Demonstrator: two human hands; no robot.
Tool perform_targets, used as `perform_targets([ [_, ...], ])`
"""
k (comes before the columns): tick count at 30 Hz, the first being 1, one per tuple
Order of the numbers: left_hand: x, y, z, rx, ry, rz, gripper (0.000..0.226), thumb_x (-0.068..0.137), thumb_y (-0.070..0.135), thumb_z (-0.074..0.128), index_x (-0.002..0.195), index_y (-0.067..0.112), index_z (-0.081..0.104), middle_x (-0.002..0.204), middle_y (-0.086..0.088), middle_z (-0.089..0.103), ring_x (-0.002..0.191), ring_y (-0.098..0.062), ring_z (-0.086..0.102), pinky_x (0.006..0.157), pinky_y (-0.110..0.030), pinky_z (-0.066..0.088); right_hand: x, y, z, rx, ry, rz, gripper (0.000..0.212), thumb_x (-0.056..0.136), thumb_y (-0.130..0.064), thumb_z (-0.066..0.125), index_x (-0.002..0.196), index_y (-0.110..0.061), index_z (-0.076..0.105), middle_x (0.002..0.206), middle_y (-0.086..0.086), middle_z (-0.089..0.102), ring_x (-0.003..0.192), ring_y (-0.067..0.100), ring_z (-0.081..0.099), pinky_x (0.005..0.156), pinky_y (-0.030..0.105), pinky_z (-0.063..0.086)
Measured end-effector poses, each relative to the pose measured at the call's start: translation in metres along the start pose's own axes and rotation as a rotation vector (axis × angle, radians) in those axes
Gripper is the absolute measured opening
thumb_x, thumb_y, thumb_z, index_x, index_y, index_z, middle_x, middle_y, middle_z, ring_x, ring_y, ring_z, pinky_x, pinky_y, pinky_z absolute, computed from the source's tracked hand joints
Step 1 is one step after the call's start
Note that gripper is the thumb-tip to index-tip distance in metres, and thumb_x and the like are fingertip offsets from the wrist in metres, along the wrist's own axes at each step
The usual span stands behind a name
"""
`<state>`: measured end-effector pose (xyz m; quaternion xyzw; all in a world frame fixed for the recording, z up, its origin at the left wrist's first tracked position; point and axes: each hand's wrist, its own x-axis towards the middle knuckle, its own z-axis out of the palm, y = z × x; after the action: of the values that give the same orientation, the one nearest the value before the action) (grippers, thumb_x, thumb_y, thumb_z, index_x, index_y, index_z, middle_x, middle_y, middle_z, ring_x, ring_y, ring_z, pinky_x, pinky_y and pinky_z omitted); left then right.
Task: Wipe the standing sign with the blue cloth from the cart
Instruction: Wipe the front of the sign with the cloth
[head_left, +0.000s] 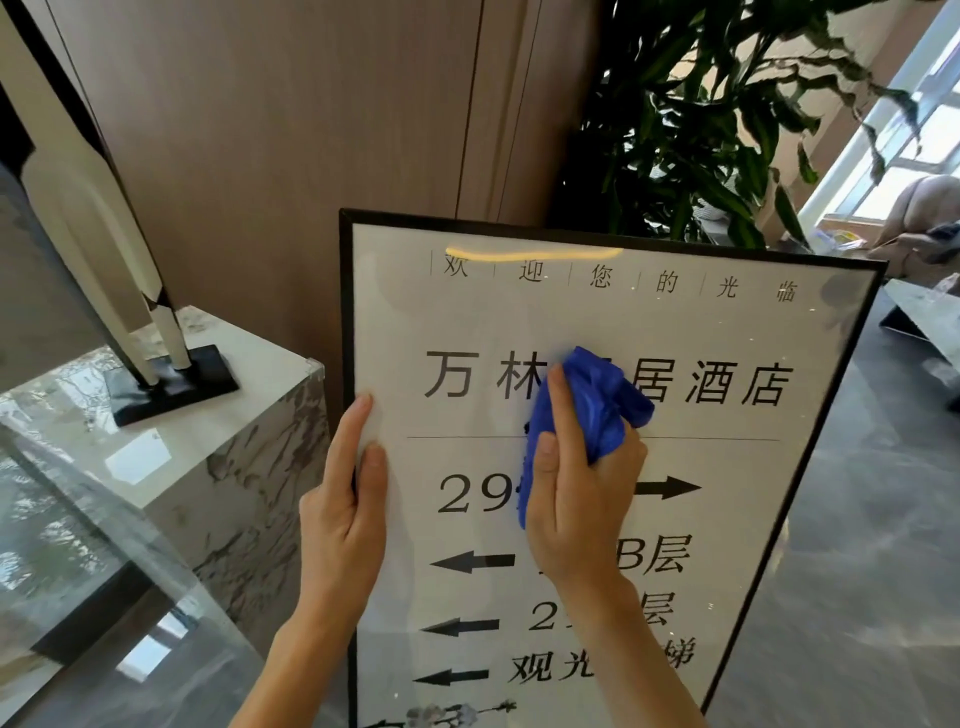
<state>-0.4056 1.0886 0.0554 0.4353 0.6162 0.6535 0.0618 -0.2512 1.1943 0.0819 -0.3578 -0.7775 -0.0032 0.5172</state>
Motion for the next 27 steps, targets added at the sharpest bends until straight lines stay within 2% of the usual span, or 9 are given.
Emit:
perform_targets([
  [5,0.001,0.006,0.000,-0.007,-0.021,-0.007,0.041,0.099,0.050,0.038,0.133,0.072,0.033,0.100,0.042,0.065,0.075,0.010,0.065,0.059,-0.004,0.051,0.001,0.013,-0.006,-0.072,0.044,-0.033,0.049,0.110,-0.034,0.023,0.158,-0.039,0.015,0.126,0.001,0.041,0.109,0.005,0.024,0.084,0.044,0.041],
  [10,0.002,0.006,0.000,-0.013,-0.016,-0.004,0.041,0.098,0.049,0.039,0.132,0.072,0.033,0.100,0.041,0.065,0.077,0.011,0.065,0.061,-0.002,0.050,0.008,0.035,-0.018,-0.043,0.046,0.110,0.048,0.109,-0.041,0.019,0.157,-0.039,0.019,0.121,-0.001,0.038,0.101,0.013,0.032,0.086,0.039,0.041],
  [13,0.002,0.005,0.001,0.003,-0.008,0.002,0.042,0.100,0.045,0.040,0.132,0.072,0.034,0.102,0.041,0.065,0.077,0.011,0.066,0.061,-0.001,0.049,0.019,0.055,-0.035,-0.020,0.065,0.140,0.047,0.108,-0.033,0.028,0.155,-0.038,0.024,0.118,-0.009,0.032,0.098,0.010,0.035,0.086,0.035,0.037],
  [16,0.001,0.002,0.001,0.005,-0.010,0.006,0.046,0.106,0.032,0.042,0.135,0.067,0.035,0.105,0.039,0.065,0.081,0.011,0.067,0.063,0.000,0.049,0.033,0.077,-0.059,-0.012,0.086,0.202,0.051,0.106,-0.030,0.030,0.155,-0.045,0.022,0.133,-0.008,0.030,0.105,0.011,0.037,0.095,0.032,0.037],
  [17,0.001,0.002,0.002,0.001,-0.008,0.006,0.046,0.106,0.032,0.043,0.135,0.067,0.035,0.105,0.039,0.065,0.082,0.012,0.066,0.063,0.000,0.049,0.037,0.085,-0.067,-0.024,0.101,0.210,0.051,0.106,-0.030,0.030,0.155,-0.041,0.024,0.137,-0.008,0.028,0.108,0.008,0.037,0.101,0.023,0.034],
  [19,0.002,0.003,0.002,-0.013,0.005,0.002,0.041,0.102,0.042,0.041,0.134,0.068,0.035,0.105,0.040,0.065,0.084,0.013,0.066,0.064,0.001,0.048,0.045,0.101,-0.080,0.012,0.135,0.246,0.048,0.106,-0.030,0.032,0.153,-0.037,0.027,0.142,-0.010,0.027,0.113,-0.007,0.037,0.102,0.003,0.023],
  [20,0.002,0.003,0.003,-0.023,0.011,0.000,0.038,0.100,0.049,0.040,0.133,0.068,0.036,0.105,0.040,0.065,0.084,0.012,0.066,0.064,0.000,0.049,0.049,0.107,-0.086,0.058,0.150,0.267,0.046,0.106,-0.029,0.035,0.151,-0.037,0.030,0.142,-0.016,0.028,0.116,-0.015,0.036,0.101,0.001,0.024],
  [23,0.002,0.003,0.003,-0.045,0.021,-0.001,0.037,0.096,0.067,0.038,0.132,0.068,0.036,0.102,0.036,0.067,0.080,0.010,0.067,0.061,-0.001,0.049,0.052,0.113,-0.092,0.145,0.201,0.277,0.039,0.105,-0.026,0.047,0.141,-0.035,0.035,0.139,-0.035,0.031,0.125,-0.013,0.039,0.106,0.012,0.035],
  [27,0.000,0.002,0.002,-0.038,0.033,-0.001,0.037,0.095,0.068,0.038,0.132,0.070,0.035,0.102,0.038,0.066,0.080,0.009,0.067,0.062,-0.001,0.050,0.046,0.110,-0.082,0.133,0.346,0.298,0.051,0.102,-0.032,0.055,0.144,-0.008,0.039,0.137,-0.004,0.039,0.123,-0.013,0.040,0.103,0.008,0.036],
])
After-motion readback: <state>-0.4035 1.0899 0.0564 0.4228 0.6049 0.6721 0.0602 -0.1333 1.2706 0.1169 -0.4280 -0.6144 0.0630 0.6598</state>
